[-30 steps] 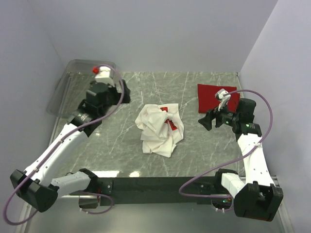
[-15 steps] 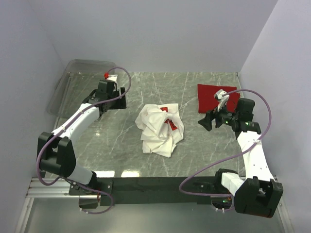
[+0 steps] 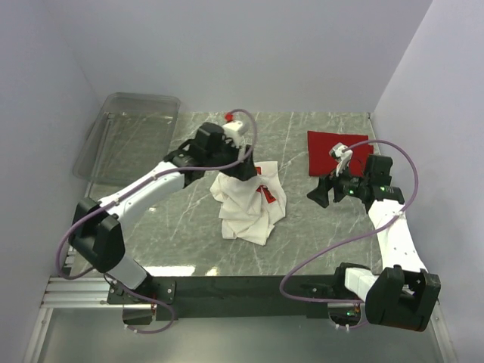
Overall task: Fold and stack the t-shirts
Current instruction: Flatten the tshirt out
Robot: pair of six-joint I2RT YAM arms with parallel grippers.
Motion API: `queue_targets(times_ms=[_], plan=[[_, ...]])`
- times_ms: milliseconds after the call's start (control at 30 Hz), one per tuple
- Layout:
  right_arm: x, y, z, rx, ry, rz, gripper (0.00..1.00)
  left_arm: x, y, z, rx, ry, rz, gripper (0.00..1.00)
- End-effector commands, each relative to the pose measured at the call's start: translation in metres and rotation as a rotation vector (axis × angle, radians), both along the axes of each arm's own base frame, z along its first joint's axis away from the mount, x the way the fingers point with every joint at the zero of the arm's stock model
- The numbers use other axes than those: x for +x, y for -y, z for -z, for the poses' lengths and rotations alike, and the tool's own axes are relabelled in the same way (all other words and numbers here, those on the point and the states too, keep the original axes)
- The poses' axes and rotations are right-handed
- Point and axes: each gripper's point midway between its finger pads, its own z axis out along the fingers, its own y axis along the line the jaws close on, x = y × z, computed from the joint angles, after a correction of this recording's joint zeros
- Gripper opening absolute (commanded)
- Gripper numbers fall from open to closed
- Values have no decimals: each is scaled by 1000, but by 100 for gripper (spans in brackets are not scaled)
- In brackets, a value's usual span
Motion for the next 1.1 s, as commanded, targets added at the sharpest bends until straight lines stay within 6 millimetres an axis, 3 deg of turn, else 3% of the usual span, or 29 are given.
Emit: queue_targets(times_ms=[0, 67, 233, 333, 400, 433, 533, 567, 633, 767, 833, 867, 900, 967, 1033, 1067], plan=[[3, 0, -7, 3, 28, -18, 89, 6, 22, -19, 63, 82, -2, 83], [4, 0, -6, 4, 24, -18, 89, 7, 34, -9, 120, 75, -2, 78], [3, 0, -6, 9, 14, -20, 89, 2, 39, 25, 273, 37, -4, 68], [3, -1, -5, 13, 4, -24, 89, 4, 42, 31, 346, 74, -27, 67], [3, -1, -3, 14, -7, -26, 89, 3, 46, 35, 386, 84, -18, 60], [3, -1, -2, 14, -11, -26, 88, 6, 45, 35, 407, 98, -38, 55], [3, -1, 0, 20, -31, -27, 86, 9, 47, 31, 435, 126, -52, 23], [3, -2, 2, 25, -43, -32, 86, 10, 49, 25, 428, 138, -59, 4], [1, -5, 4, 43, -69, -45, 82, 15, 47, 15, 412, 158, -95, 1], [5, -21, 19, 17, -141, -53, 75, 24, 18, -30, 314, 205, -300, 0], [9, -42, 23, -47, -139, -80, 73, 23, 7, -47, 223, 197, -354, 0], [11, -49, 28, -58, -152, -88, 73, 17, -10, -56, 152, 175, -407, 0], [8, -69, 28, -67, -149, -139, 73, 13, -16, -59, 109, 158, -414, 0], [8, -86, 37, -91, -189, -169, 73, 4, -40, -63, 14, 129, -480, 0], [-3, -109, 43, -105, -228, -253, 73, -4, -48, -62, -55, 105, -480, 0], [-9, -117, 54, -112, -269, -284, 73, -11, -62, -56, -85, 79, -508, 0]])
